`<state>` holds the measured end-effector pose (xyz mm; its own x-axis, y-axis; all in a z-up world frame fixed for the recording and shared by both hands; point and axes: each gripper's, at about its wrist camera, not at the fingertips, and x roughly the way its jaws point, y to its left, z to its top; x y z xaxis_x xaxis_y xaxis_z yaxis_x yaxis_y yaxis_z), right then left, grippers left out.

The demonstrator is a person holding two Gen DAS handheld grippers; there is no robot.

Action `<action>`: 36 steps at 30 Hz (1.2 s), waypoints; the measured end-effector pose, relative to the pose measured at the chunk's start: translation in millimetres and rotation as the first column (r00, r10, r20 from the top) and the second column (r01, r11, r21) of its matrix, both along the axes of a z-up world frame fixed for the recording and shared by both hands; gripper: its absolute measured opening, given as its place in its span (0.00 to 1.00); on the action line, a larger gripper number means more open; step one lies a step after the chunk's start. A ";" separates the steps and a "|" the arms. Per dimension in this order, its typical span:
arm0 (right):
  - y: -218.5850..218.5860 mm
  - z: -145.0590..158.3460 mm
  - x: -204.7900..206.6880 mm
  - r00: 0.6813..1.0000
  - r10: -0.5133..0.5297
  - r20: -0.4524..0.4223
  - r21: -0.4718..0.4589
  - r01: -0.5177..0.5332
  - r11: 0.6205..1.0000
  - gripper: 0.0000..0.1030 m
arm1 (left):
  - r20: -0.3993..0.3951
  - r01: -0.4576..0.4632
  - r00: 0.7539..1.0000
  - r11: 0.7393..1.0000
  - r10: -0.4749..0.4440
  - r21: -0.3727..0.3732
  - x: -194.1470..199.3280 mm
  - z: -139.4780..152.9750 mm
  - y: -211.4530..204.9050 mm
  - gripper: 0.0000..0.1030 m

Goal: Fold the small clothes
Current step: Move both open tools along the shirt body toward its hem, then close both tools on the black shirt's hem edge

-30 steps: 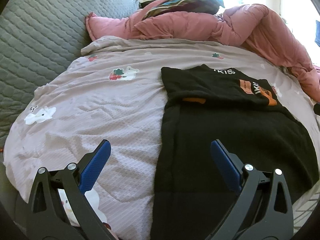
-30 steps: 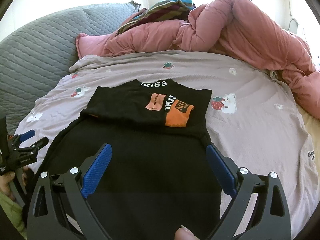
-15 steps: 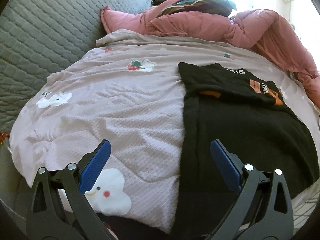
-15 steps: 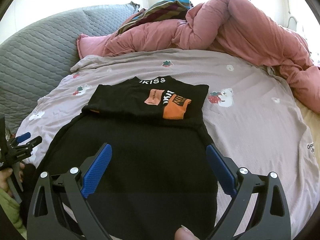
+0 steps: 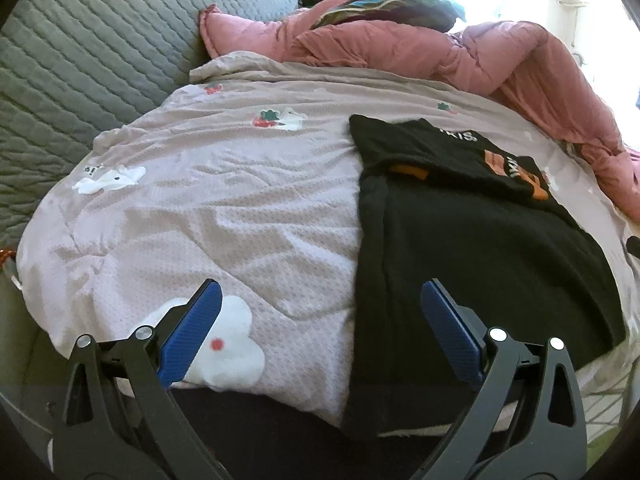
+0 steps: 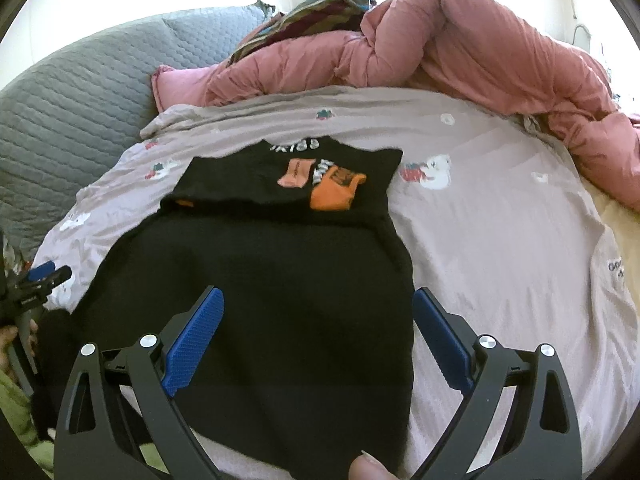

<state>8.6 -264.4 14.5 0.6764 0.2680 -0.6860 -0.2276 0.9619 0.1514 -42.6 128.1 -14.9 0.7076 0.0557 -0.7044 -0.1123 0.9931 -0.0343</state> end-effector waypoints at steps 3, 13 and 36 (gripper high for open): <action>-2.1 -5.5 -6.4 1.000 0.008 -0.013 -0.009 -0.008 1.000 0.92 | -0.011 0.028 1.000 1.000 -0.028 0.004 -1.6 -2.5 -7.5 0.75; -13.0 -14.4 -24.1 0.999 0.017 -0.032 -0.009 -0.017 1.000 0.92 | -0.068 0.072 0.995 0.996 -0.075 -0.051 -0.2 -16.8 -16.5 0.40; -45.7 -46.4 -48.2 0.987 0.032 -0.158 0.017 -0.029 0.999 0.46 | -0.161 0.090 0.981 0.991 -0.105 -0.097 8.4 -45.1 -23.7 0.29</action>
<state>-39.6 -310.1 -31.9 0.5514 0.2978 -0.7793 -0.2289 0.9523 0.2019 -34.2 104.4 -60.0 0.5796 -0.0761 -0.8113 -0.0263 0.9934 -0.1120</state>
